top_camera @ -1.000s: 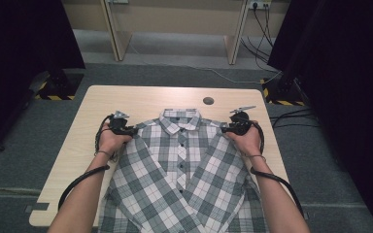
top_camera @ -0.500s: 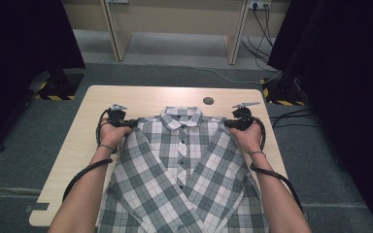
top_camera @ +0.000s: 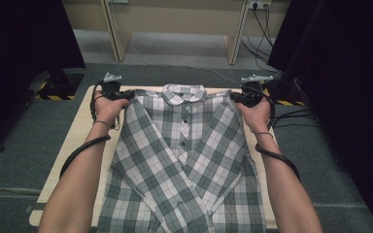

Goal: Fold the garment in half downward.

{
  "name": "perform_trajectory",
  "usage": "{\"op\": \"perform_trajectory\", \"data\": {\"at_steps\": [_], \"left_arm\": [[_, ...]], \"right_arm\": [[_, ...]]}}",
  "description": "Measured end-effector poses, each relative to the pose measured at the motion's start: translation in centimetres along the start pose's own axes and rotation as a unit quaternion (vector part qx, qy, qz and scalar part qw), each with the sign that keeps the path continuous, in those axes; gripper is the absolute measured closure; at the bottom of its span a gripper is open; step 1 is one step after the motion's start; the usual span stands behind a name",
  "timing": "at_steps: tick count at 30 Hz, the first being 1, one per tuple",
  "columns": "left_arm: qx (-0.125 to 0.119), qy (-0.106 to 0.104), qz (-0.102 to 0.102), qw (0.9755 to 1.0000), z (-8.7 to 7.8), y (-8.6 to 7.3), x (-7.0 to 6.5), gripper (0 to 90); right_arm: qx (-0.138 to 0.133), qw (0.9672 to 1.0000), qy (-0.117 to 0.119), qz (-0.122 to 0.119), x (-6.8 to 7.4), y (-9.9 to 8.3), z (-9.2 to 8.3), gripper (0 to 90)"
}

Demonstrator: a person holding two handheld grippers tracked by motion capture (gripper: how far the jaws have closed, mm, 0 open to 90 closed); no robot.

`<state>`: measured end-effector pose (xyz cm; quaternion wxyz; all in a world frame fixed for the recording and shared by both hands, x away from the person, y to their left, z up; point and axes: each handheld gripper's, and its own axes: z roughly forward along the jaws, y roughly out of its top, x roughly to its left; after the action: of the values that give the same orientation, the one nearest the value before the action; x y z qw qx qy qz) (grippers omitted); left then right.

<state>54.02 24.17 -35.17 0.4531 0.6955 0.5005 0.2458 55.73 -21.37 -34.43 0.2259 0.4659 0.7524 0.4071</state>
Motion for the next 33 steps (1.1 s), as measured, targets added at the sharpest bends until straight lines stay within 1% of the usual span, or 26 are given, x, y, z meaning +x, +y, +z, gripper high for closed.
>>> {"op": "perform_trajectory", "data": {"at_steps": [3, 9, 13, 16, 24, 33], "left_arm": [[-0.019, 0.006, -0.005, 0.9998, -0.7, 1.7, 0.2, 87.1], [-0.049, 0.016, 0.010, 0.9986, -2.1, 5.0, 0.0, 87.1], [-0.069, 0.021, 0.009, 0.9974, -3.0, 6.9, -0.1, 87.1], [-0.079, 0.024, 0.013, 0.9965, -3.5, 8.0, -0.2, 87.2], [-0.101, 0.029, 0.025, 0.9942, -4.5, 10.3, -0.6, 87.1], [-0.113, 0.034, 0.030, 0.9925, -5.3, 12.1, -0.7, 87.1]], "right_arm": [[-0.014, 0.9999, -0.004, -0.003, -0.1, 1.7, -0.7, 87.1], [-0.041, 0.9990, -0.011, -0.011, 0.1, 5.0, -2.1, 87.1], [-0.058, 0.9980, -0.015, -0.017, 0.2, 6.8, -3.0, 87.1], [-0.071, 0.9972, -0.018, -0.019, 0.3, 7.8, -3.6, 87.1], [-0.090, 0.9955, -0.024, -0.017, 0.2, 9.7, -4.5, 87.1], [-0.106, 0.9938, -0.029, -0.020, 0.4, 11.4, -5.2, 87.1]]}}
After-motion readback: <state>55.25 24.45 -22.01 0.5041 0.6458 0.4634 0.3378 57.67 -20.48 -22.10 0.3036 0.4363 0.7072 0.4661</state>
